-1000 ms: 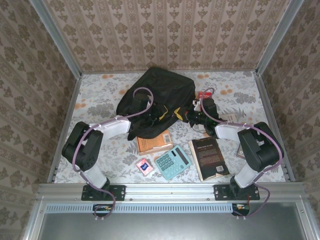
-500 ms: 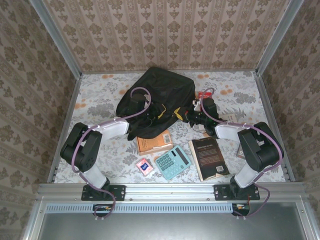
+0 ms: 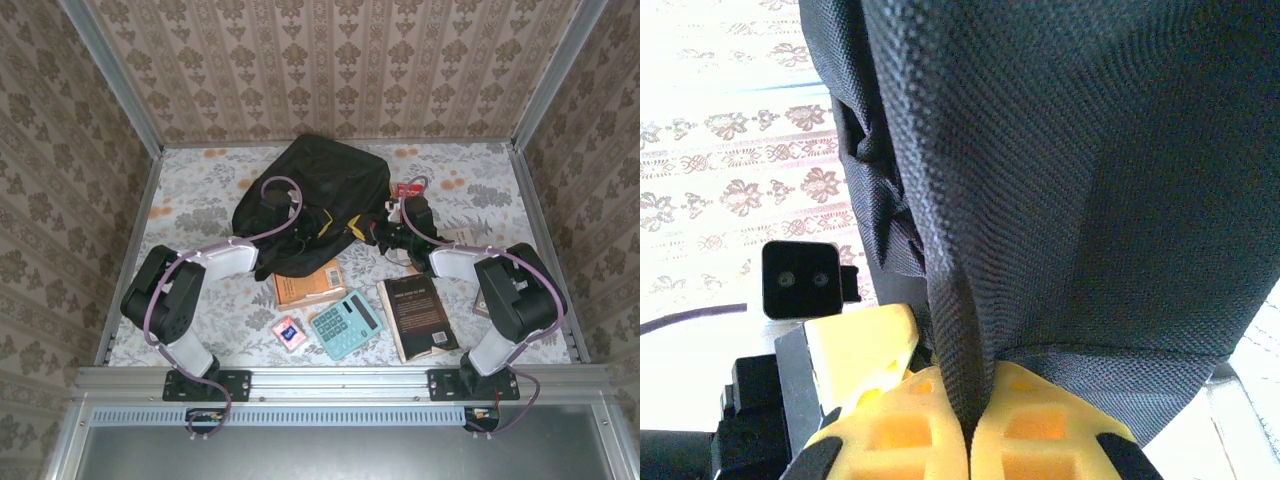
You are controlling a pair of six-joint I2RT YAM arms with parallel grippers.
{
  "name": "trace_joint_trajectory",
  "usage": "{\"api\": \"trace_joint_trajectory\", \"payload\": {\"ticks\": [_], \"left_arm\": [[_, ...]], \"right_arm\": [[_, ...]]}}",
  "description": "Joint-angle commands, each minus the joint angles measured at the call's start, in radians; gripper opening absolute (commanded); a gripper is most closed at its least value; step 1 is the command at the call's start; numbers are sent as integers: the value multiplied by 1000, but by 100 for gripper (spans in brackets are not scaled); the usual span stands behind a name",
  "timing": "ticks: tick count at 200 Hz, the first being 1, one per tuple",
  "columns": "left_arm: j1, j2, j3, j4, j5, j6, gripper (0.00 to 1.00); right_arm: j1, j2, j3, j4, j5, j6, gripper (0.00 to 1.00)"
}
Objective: Pack the student bag
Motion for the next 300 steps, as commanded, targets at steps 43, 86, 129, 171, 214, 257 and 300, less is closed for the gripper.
{"api": "trace_joint_trajectory", "payload": {"ticks": [43,86,129,171,214,257,300], "left_arm": [[-17,-2,-11,26,11,-8,15],[-13,-24,-26,29,7,-5,0],[-2,-72,-50,-18,-5,24,0],[-3,-150,-61,-130,-20,103,0],[-3,-222,-79,-227,-33,169,0],[-2,-299,-95,-336,-67,263,0],[8,-385,-108,-424,-109,355,0]], "right_arm": [[4,9,-3,82,-35,18,0],[1,16,-4,76,-27,14,0],[-4,-22,-7,-20,30,-44,0],[-7,-50,0,-132,78,-107,0],[-10,-57,12,-189,104,-142,0],[-15,-62,37,-258,114,-187,0],[-34,-67,102,-423,128,-282,0]]}}
